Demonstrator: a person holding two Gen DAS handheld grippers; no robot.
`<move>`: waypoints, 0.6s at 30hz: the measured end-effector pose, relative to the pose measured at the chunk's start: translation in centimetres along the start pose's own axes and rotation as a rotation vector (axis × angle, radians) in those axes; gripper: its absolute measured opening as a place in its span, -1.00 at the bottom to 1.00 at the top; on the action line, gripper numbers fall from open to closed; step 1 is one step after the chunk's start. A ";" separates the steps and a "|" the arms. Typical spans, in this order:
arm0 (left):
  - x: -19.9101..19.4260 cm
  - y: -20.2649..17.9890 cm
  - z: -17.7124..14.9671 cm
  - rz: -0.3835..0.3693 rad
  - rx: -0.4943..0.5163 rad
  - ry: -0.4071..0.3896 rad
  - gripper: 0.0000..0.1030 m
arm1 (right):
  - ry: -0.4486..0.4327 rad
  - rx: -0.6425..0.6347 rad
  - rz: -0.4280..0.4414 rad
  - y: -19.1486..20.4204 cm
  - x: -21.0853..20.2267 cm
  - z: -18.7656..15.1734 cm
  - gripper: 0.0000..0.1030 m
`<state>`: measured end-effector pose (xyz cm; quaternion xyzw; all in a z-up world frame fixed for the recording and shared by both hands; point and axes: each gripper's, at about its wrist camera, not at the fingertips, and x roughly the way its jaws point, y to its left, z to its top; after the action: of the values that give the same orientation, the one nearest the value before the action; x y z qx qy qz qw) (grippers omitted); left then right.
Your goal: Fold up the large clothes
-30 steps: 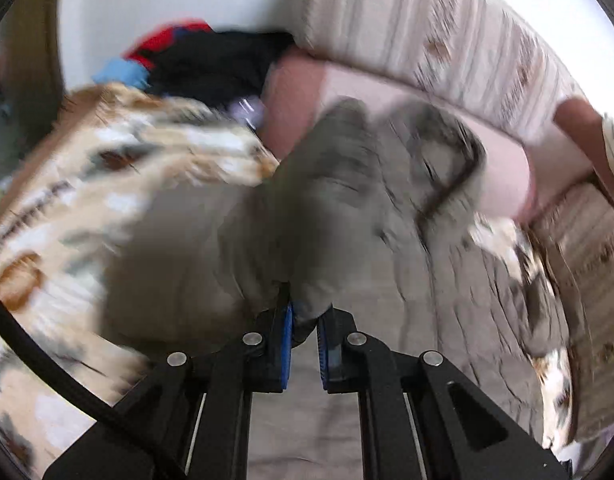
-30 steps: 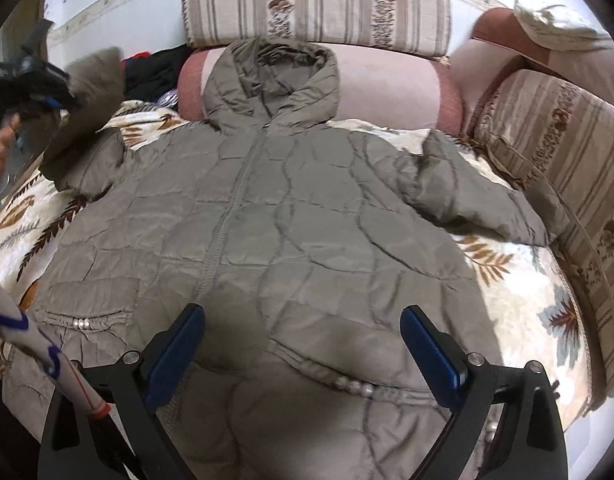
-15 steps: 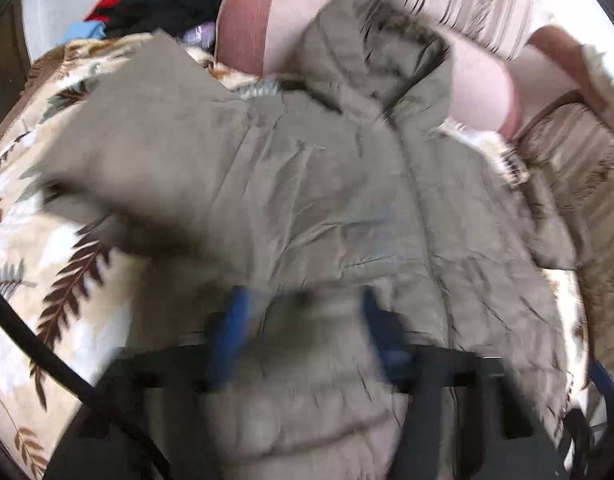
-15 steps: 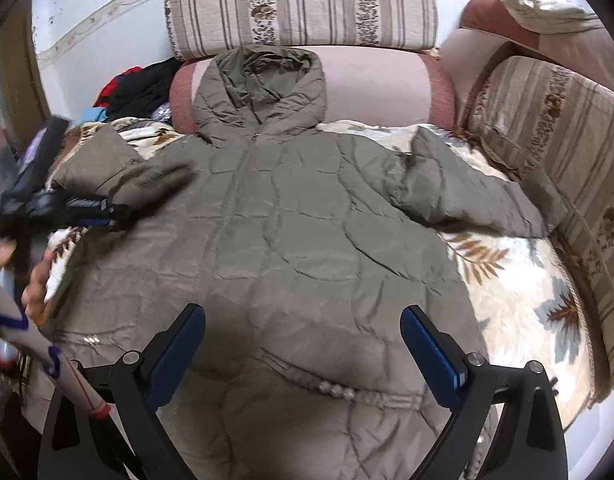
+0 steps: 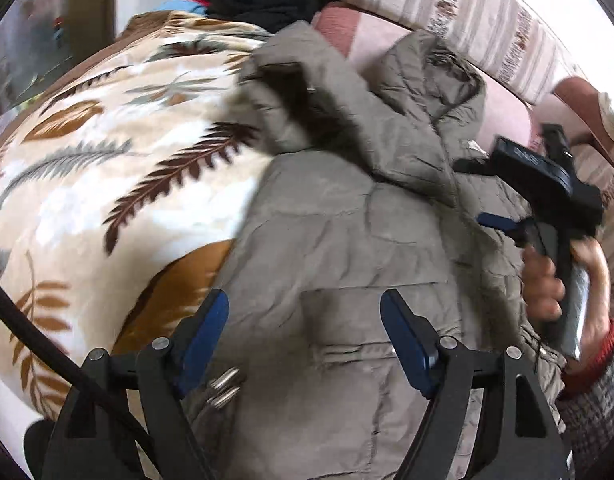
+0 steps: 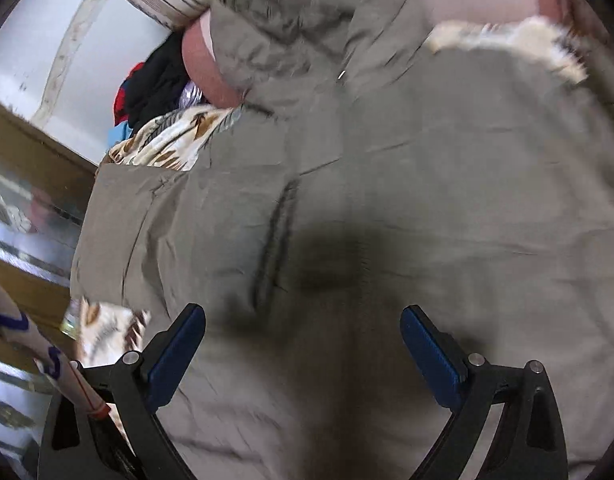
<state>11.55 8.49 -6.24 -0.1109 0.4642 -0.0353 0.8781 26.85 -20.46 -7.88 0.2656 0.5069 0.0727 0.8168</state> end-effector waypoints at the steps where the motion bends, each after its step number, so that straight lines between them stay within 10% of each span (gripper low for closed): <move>1: -0.3 0.5 -0.2 0.016 -0.015 -0.007 0.50 | 0.004 -0.005 0.000 0.6 0.8 0.2 0.94; 4: -0.4 1.2 -0.5 0.043 -0.031 -0.018 0.50 | 0.033 0.006 0.004 2.1 2.9 0.6 0.61; 6: -0.5 1.0 -0.7 0.064 -0.016 -0.028 0.50 | 0.082 0.001 0.043 2.7 3.6 1.0 -0.36; 8: -0.6 0.8 -1.2 0.063 -0.002 -0.026 0.50 | 0.061 -0.011 0.075 2.5 2.2 1.6 -0.59; 18: -2.3 -3.4 -2.3 -0.048 0.094 -0.006 0.50 | -0.132 -0.028 -0.362 -6.3 -7.2 5.0 -0.68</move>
<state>8.50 5.24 -4.85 -0.0807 0.4564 -0.0781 0.8827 26.84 -30.42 -3.66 0.1628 0.4906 -0.0857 0.8518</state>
